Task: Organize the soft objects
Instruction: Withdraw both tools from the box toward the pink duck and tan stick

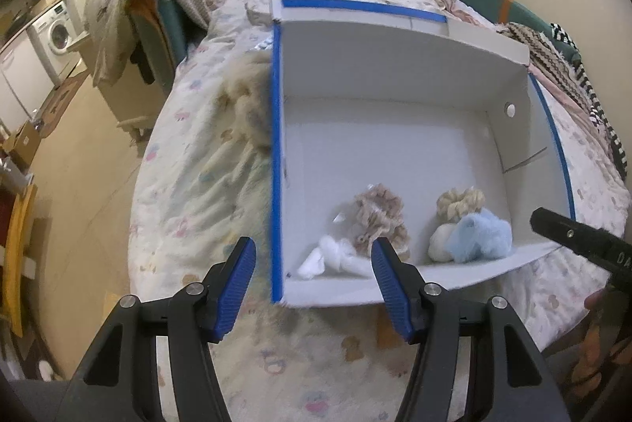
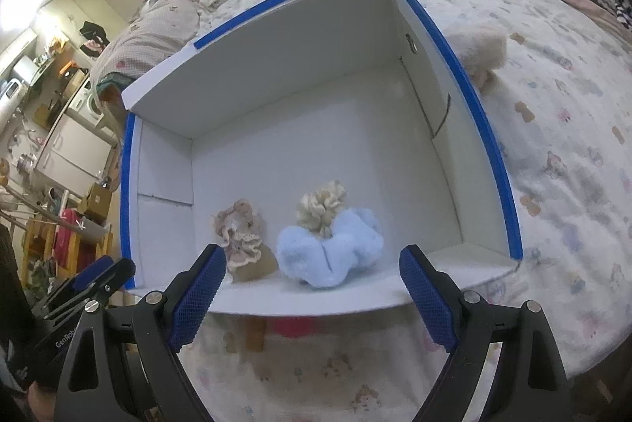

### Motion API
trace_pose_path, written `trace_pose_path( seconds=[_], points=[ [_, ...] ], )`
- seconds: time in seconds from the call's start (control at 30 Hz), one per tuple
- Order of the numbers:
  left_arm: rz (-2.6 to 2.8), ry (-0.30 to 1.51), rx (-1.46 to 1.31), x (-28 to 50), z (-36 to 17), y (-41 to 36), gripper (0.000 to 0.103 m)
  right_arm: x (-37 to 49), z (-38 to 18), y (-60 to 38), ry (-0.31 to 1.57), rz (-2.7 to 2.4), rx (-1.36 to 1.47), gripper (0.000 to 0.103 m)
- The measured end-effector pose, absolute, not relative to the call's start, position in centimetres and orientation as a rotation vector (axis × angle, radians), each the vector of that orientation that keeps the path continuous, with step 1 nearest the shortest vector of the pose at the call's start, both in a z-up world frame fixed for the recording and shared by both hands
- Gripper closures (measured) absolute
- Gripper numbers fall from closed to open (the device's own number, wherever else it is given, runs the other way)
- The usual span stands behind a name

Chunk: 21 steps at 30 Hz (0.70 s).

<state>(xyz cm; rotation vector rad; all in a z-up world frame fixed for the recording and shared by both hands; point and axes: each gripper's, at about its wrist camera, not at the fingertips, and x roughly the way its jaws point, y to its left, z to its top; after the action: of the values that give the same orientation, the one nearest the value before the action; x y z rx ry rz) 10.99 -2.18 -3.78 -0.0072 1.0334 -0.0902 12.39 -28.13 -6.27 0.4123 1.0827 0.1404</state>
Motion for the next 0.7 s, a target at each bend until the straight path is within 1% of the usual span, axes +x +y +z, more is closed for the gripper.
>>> trace_pose_path(
  seconds=[0.2, 0.3, 0.47, 0.7],
  points=[
    [-0.069, 1.057, -0.011, 9.2, -5.0, -1.1, 0.045, 10.5, -5.9, -28.3, 1.051, 0.148, 0.424, 0.008],
    [-0.07, 1.082, -0.028, 8.3, -5.8, -0.8, 0.041, 9.5, -5.9, -28.4, 1.047, 0.153, 0.442, 0.008],
    [-0.076, 1.133, -0.05, 7.6, -7.4, -1.1, 0.041, 8.8, -7.8, -28.4, 1.13, 0.145, 0.482, 0.008],
    [-0.124, 1.235, -0.051, 7.9, -10.1, -3.4, 0.041, 9.0, -9.3, -28.8, 1.183, 0.113, 0.499, 0.008]
  ],
)
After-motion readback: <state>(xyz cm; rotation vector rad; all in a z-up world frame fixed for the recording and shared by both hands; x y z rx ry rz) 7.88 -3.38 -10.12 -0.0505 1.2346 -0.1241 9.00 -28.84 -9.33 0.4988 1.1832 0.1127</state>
